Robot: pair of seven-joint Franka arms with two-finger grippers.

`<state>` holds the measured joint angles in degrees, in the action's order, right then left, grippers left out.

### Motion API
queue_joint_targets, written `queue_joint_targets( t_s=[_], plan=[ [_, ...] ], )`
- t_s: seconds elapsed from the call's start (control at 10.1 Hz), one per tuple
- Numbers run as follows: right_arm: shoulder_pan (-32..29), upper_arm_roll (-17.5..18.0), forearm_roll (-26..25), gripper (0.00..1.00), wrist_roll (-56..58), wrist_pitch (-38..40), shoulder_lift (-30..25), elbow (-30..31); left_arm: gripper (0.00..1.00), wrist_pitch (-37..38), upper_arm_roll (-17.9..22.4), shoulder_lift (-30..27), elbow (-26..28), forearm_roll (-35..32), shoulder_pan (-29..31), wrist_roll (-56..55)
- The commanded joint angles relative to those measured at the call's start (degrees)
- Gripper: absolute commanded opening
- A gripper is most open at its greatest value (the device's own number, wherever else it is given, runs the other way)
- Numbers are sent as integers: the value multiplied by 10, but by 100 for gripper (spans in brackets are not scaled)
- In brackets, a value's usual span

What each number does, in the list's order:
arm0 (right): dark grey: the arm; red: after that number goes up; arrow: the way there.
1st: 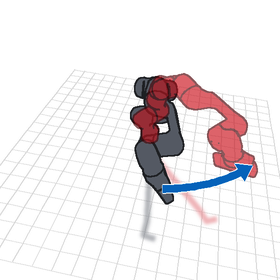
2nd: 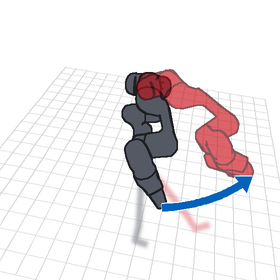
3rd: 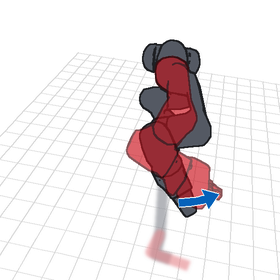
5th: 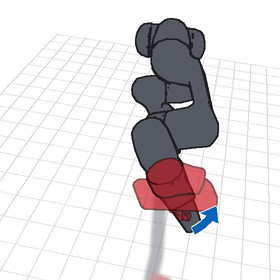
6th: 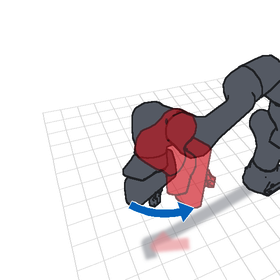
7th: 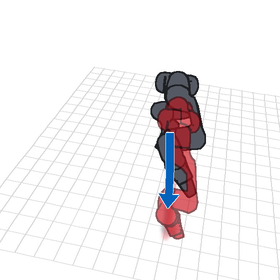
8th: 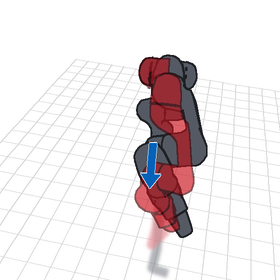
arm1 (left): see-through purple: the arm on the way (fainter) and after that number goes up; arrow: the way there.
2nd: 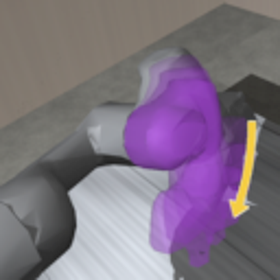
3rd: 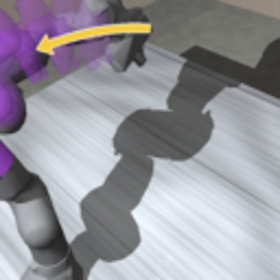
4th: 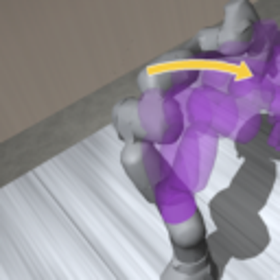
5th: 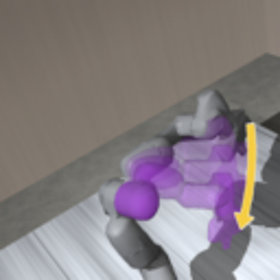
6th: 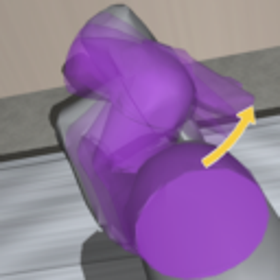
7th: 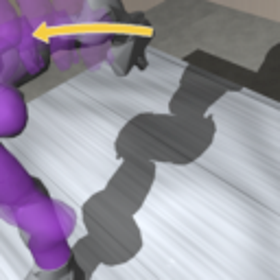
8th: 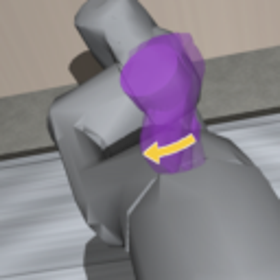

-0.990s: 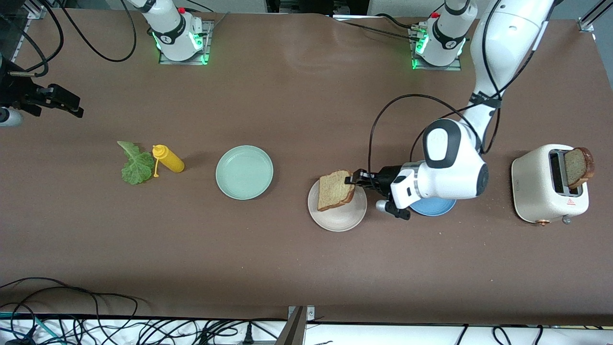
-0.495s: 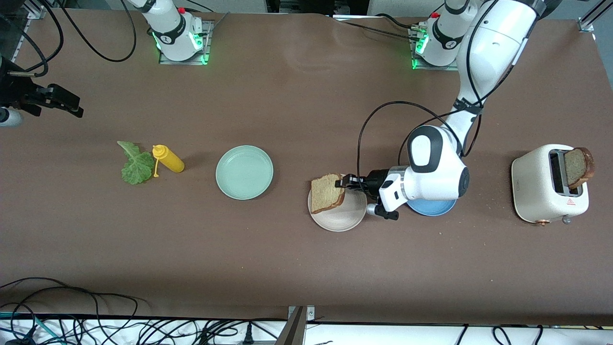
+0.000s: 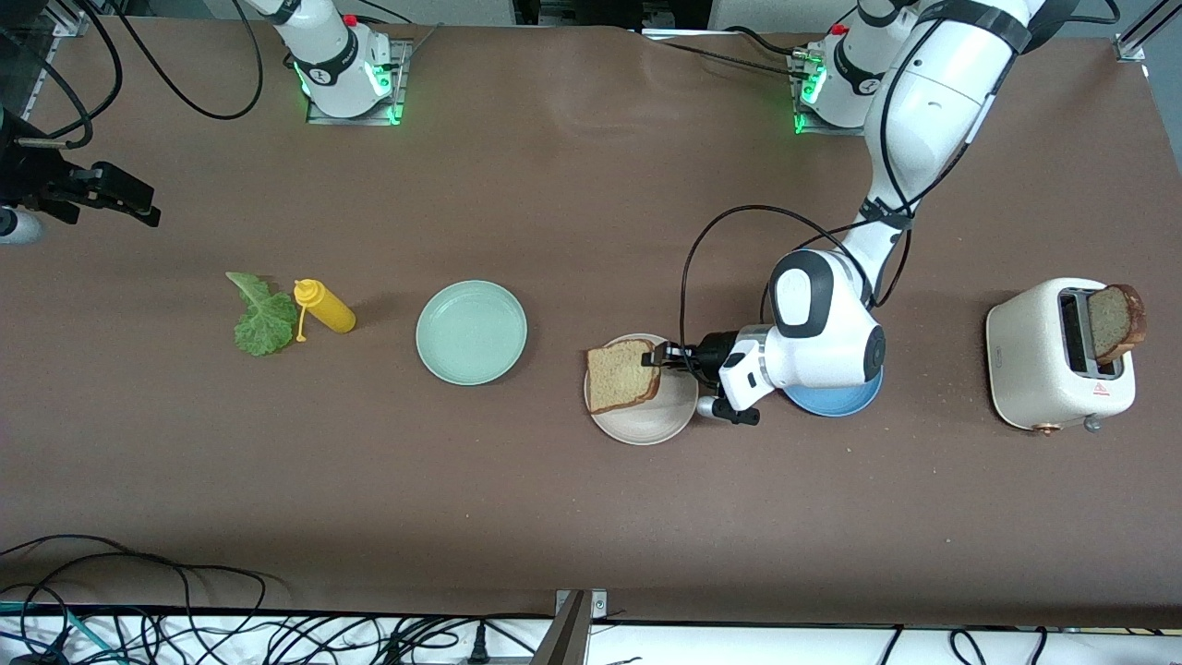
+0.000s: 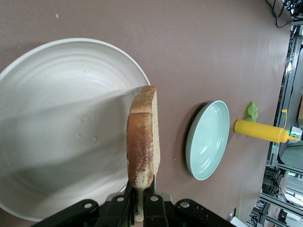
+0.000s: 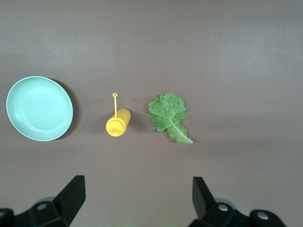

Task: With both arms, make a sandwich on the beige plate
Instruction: 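Lower the bread slice onto the beige plate and open the left gripper, then withdraw the left gripper toward the toaster while the right gripper reaches the lettuce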

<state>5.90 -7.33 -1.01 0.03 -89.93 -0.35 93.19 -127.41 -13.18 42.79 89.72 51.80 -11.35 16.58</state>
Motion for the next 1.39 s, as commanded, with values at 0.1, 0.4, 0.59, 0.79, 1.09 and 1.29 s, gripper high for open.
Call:
queue_joint_targets(
  t_s=[0.1, 0.4, 0.59, 0.79, 1.09, 1.29],
  plan=[
    [-2, -4, 0, 100, -4, 8, -4, -1, 0, -3, 9, 8, -14, -31, -4, 8],
    [2, 1, 8, 100, -5, -4, -1, -4, 89, -3, 10, 13, -13, -85, -2, 7],
    [0, 6, 7, 100, -1, -4, 3, 3, 100, -3, 12, 13, -10, -103, -1, 5],
    [2, 7, -7, 100, 1, 20, 36, 3, 100, -2, 15, 9, -10, -143, 0, -1],
    [-5, 4, -6, 100, 6, -17, 74, 10, 100, 6, 24, -16, -12, -247, 2, -43],
    [-10, -6, -8, 100, 6, -77, 86, 51, 100, 31, 29, -44, -12, -338, 4, -87]
  ],
)
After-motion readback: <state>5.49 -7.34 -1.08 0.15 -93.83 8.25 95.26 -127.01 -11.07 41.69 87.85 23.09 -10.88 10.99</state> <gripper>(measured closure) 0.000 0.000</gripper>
